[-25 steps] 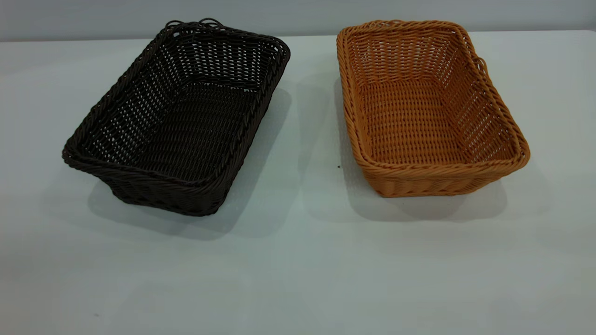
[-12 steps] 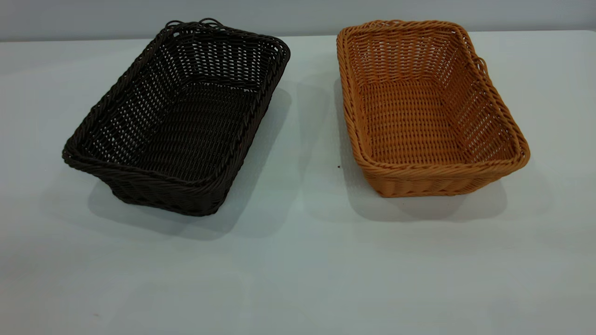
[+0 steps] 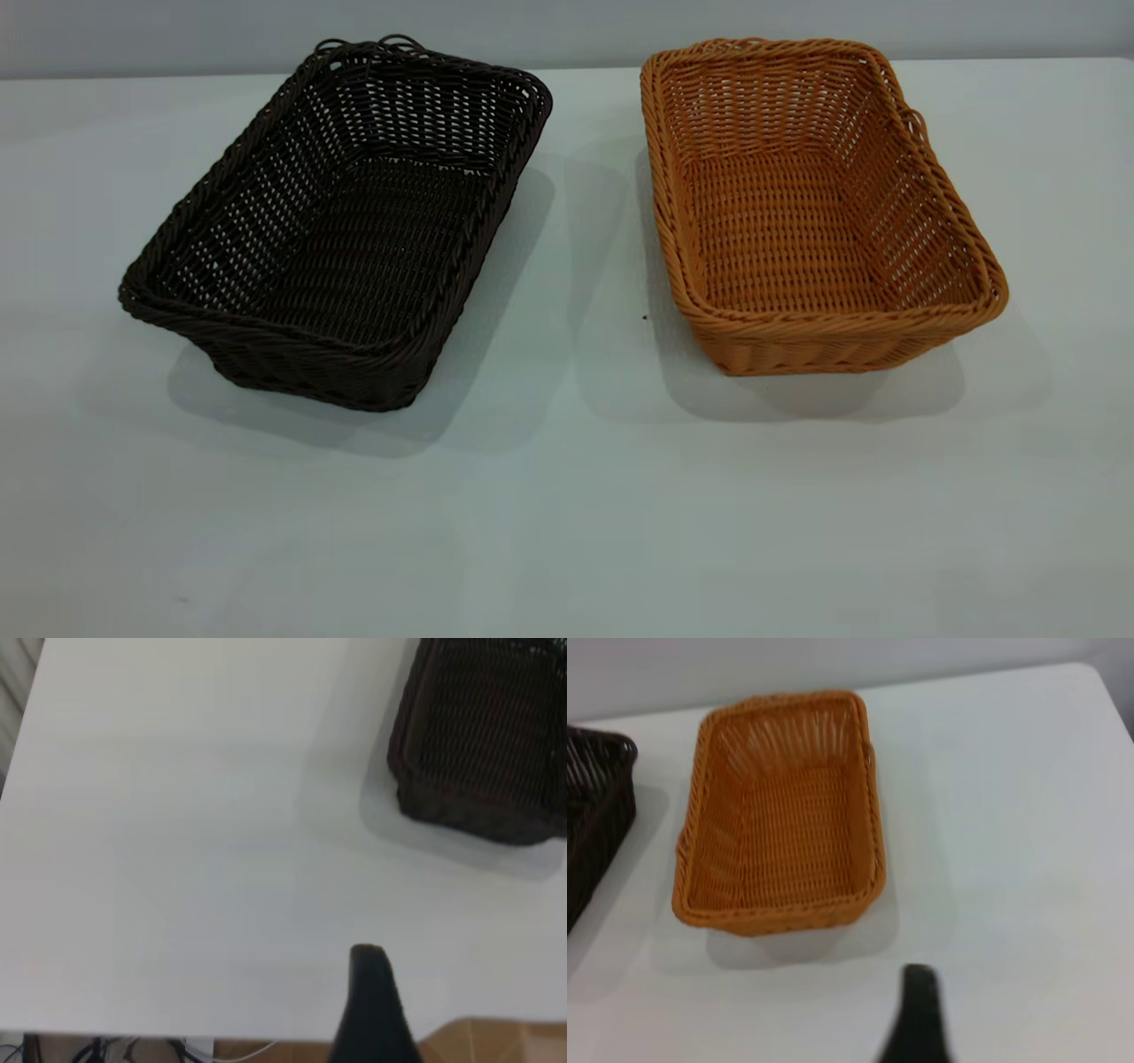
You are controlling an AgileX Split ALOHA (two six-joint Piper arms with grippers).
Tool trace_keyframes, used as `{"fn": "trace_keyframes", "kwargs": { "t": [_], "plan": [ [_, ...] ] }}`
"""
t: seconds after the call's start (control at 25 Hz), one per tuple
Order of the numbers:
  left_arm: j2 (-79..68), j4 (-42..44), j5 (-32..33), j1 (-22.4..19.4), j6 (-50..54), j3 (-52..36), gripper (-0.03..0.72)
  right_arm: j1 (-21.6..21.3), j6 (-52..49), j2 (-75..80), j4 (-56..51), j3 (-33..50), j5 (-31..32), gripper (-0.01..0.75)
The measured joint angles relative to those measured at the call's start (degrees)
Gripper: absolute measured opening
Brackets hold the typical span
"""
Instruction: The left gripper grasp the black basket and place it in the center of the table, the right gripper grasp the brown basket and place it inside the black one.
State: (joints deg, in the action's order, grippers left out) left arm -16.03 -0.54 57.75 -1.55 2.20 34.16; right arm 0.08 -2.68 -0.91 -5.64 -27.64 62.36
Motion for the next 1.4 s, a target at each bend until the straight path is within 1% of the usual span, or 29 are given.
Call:
{"fn": "trace_keyframes", "kwargs": {
  "t": [0.08, 0.16, 0.28, 0.44, 0.56, 0.64, 0.8, 1.0, 1.2, 1.4],
  "plan": [
    [-6.91, -0.11, -3.69, 0.00, -0.06, 2.21, 0.475, 0.00, -0.07, 0.34, 0.00, -0.12, -0.13, 0.632],
    [-13.64, -0.24, -7.44, 0.00, -0.68, 4.57, 0.475, 0.00, -0.14, 1.80, 0.00, -0.25, -0.30, 0.661],
    [-24.67, -1.36, -13.58, 0.00, -2.73, 8.33, 0.475, 0.00, -0.16, 4.46, 0.00, -0.25, -0.36, 0.659],
    [-39.59, -3.35, -22.17, 0.00, -6.75, 12.98, 0.475, 0.00, -0.21, 6.36, 0.00, -0.25, -1.28, 0.638],
    [-50.37, -5.08, -27.03, 0.10, -9.21, 16.36, 0.475, 0.00, -0.21, 6.72, 0.00, -0.25, -2.20, 0.628],
    [-57.63, -5.59, -29.65, 0.90, -10.26, 18.54, 0.477, 0.00, -0.21, 6.86, 0.00, -0.25, -2.80, 0.624],
    [-70.53, -6.11, -34.75, 3.78, -11.19, 23.44, 0.478, 0.00, -1.57, 7.56, 0.00, -0.25, -4.14, 0.617],
    [-84.26, -6.19, -36.55, 6.45, -14.06, 29.80, 0.480, 0.00, -3.23, 13.26, 0.00, -0.25, -6.29, 0.608],
    [-96.15, -6.19, -38.04, 8.97, -17.42, 36.12, 0.480, 0.00, -4.27, 22.11, -0.21, -0.25, -11.00, 0.596],
    [-105.41, -6.25, -38.75, 9.23, -18.05, 41.63, 0.480, 0.00, -4.33, 31.28, -2.59, -0.25, -13.96, 0.593]
  ]
}}
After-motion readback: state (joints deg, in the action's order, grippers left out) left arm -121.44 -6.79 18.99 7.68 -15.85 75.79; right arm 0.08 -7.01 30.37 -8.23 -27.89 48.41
